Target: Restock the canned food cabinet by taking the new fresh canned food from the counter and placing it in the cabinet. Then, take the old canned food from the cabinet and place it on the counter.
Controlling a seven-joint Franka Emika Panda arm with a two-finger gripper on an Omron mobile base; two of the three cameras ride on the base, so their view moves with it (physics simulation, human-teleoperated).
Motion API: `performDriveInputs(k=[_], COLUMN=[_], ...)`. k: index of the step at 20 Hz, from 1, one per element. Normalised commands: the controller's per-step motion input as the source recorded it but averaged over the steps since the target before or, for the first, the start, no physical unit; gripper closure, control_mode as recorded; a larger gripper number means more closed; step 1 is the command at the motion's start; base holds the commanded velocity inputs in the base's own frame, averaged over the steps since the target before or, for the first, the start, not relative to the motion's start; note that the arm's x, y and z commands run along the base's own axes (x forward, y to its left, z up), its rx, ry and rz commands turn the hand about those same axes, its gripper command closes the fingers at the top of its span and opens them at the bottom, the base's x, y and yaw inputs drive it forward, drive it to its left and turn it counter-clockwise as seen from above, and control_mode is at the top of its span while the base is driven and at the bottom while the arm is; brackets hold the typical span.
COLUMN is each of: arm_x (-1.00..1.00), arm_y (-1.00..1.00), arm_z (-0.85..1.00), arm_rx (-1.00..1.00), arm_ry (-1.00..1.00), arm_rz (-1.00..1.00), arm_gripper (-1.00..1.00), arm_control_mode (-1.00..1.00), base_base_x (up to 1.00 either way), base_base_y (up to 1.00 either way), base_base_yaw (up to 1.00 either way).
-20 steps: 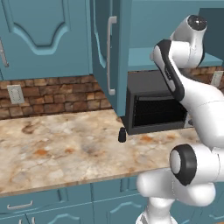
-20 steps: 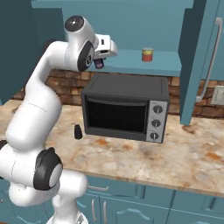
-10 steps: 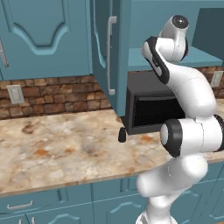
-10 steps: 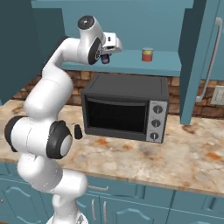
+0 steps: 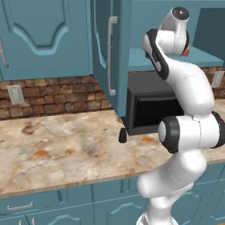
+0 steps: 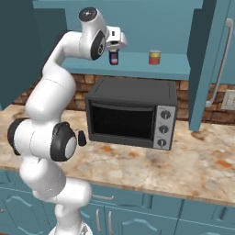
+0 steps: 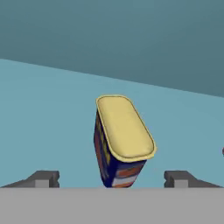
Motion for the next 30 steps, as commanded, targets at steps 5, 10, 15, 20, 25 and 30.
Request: performDriveInputs(k=[5, 10, 15, 20, 25, 30], arm_x=[-1.0, -0.93, -0.32, -0.03, 0.15, 0.63], arm_y=[0.06, -0.43, -1.0, -0.47, -0.73, -0.43], arm_z=[0.0, 0.03, 0.36, 0.02, -0.32, -0.09], arm_rx=[-0.02, 0.1, 0.4, 0.26, 0.05, 0.0], arm_ry=[-0.36, -0.01, 0.25, 0.1, -0.05, 0.0], arm_rz=[-0.09, -0.45, -0.31, -0.05, 0.01, 0.0], arm_gripper=[-1.0, -1.0, -1.0, -1.0, -1.0, -1.0], arm_control_mode=[-1.0, -1.0, -1.0, -1.0, -1.0, -1.0], base_base_x=[0.0, 0.0, 0.0, 0.0, 0.0, 0.0], base_base_y=[0.0, 0.0, 0.0, 0.0, 0.0, 0.0], base_base_yaw=[0.0, 0.0, 0.0, 0.0, 0.0, 0.0])
